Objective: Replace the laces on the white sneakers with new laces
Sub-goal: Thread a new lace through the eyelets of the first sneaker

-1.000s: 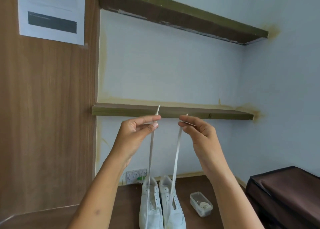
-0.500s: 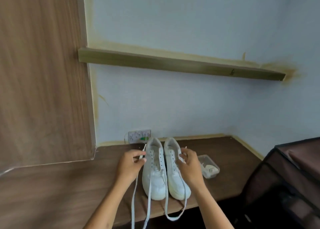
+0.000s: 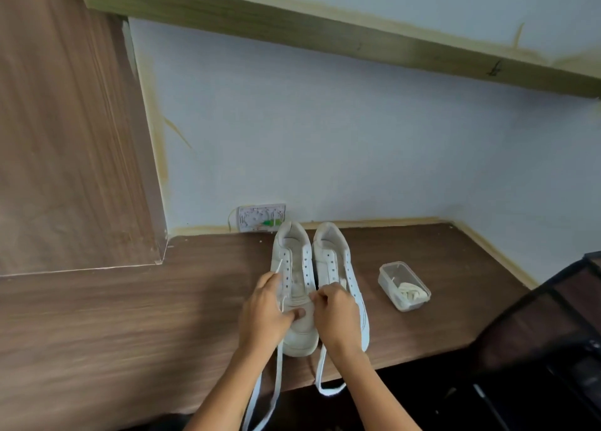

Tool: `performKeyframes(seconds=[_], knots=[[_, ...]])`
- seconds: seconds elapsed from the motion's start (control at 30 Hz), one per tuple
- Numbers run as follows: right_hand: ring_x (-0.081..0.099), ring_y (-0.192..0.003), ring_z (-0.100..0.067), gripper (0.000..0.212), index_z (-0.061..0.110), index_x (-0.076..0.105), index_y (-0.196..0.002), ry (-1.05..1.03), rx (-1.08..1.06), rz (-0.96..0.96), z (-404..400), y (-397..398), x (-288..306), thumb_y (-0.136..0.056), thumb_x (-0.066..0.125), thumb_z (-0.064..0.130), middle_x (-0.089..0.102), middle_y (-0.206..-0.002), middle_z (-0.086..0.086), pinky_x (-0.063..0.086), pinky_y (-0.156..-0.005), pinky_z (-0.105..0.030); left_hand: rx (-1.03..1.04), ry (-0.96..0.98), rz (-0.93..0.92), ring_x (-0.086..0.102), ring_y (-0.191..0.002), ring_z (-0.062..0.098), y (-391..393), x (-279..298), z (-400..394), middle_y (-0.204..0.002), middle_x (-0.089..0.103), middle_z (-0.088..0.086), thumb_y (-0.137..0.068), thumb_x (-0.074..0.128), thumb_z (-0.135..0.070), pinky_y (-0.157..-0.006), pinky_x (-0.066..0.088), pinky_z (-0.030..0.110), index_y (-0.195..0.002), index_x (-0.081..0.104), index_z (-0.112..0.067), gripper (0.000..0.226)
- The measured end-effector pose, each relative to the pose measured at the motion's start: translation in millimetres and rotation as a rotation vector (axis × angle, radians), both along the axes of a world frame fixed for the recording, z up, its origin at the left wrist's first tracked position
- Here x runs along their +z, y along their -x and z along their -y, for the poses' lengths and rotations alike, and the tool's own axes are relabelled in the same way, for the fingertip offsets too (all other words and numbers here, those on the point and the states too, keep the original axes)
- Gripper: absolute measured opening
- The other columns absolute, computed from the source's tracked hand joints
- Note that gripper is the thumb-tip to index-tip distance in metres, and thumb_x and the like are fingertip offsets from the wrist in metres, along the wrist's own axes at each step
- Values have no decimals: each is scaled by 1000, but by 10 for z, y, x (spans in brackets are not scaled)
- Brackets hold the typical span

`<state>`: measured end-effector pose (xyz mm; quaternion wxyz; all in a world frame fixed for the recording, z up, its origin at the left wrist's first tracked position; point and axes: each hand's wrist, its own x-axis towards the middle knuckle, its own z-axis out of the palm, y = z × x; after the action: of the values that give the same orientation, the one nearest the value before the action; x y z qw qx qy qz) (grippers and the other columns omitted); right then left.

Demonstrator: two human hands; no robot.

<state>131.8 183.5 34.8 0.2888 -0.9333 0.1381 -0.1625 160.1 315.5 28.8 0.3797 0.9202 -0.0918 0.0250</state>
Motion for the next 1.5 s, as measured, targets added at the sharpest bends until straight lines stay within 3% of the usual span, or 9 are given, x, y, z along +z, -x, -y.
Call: performKeyframes(seconds=[0.17, 0.27, 0.37, 0.43, 0.53, 0.67, 0.83, 1.07, 1.5], knots=[[53, -63, -4, 17, 8, 65, -76, -12, -118, 92, 212, 49, 99, -92, 59, 5, 63, -81, 4, 39, -52, -12, 82, 9, -2, 55, -121, 16, 1, -104, -4, -145, 41, -12, -68, 81, -56, -91, 51, 43, -142, 44, -20, 91], [58, -78, -8, 14, 11, 71, -89, -15, -100, 98, 321, 88, 172, -96, 58, 9, 65, -97, 4, 43, -66, -15, 64, 25, -20, 51, -125, 13, 5, -125, -24, -145, 42, -12, -72, 80, -53, -99, 46, 45, -144, 44, -21, 87], [58, -82, -9, 18, 11, 71, -99, -16, 5, 101, 312, 167, 412, -97, 54, 6, 61, -99, 4, 45, -71, -21, 14, 198, 33, 55, -122, 13, 39, 32, -61, -134, 55, -8, -81, 78, -36, -102, 43, 28, -133, 59, -17, 58], [60, -78, -7, 25, 14, 73, -96, -20, 45, 244, 281, 214, 739, -91, 56, -3, 63, -90, 6, 48, -68, -25, 5, 431, 139, 64, -108, 12, 78, 391, -94, -110, 69, -6, -86, 73, -22, -88, 44, 10, -110, 73, -16, 24], [66, -82, 3, 25, 19, 76, -99, -138, 53, 468, 173, 323, 1529, -91, 63, 1, 72, -89, 12, 49, -69, -10, -34, 690, 317, 68, -90, 0, 162, 1244, -172, -90, 73, -17, -85, 72, -14, -83, 51, 14, -90, 73, -32, 18], [67, -83, 3, 17, 21, 68, -96, -361, 200, 769, -53, 594, 2685, -91, 65, 4, 75, -84, 8, 46, -66, -11, -136, 980, 465, 72, -83, 8, 361, 2431, -302, -83, 76, -6, -81, 76, -5, -78, 52, 15, -103, 74, -21, 27], [71, -79, -17, 24, 19, 54, -97, -590, 354, 866, -258, 983, 3685, -87, 73, 8, 76, -79, 2, 51, -72, -22, -310, 1166, 508, 73, -86, 12, 767, 3501, -440, -86, 77, 7, -82, 75, -6, -78, 50, 13, -114, 70, -15, 33], [72, -80, -12, 5, 11, 72, -89, -672, 433, 922, -429, 1360, 4326, -85, 75, 12, 76, -83, -4, 52, -74, -19, -384, 1192, 548, 74, -80, 12, 1210, 4221, -478, -86, 77, 6, -84, 73, -3, -73, 51, 12, -102, 72, -4, 18], [67, -70, -4, 9, 5, 74, -93, -684, 414, 940, -479, 1700, 4575, -87, 73, 12, 75, -84, -6, 45, -61, -9, -327, 1249, 452, 74, -82, 19, 1439, 4386, -548, -83, 77, 6, -85, 73, -5, -79, 55, 19, -94, 72, -12, 11]])
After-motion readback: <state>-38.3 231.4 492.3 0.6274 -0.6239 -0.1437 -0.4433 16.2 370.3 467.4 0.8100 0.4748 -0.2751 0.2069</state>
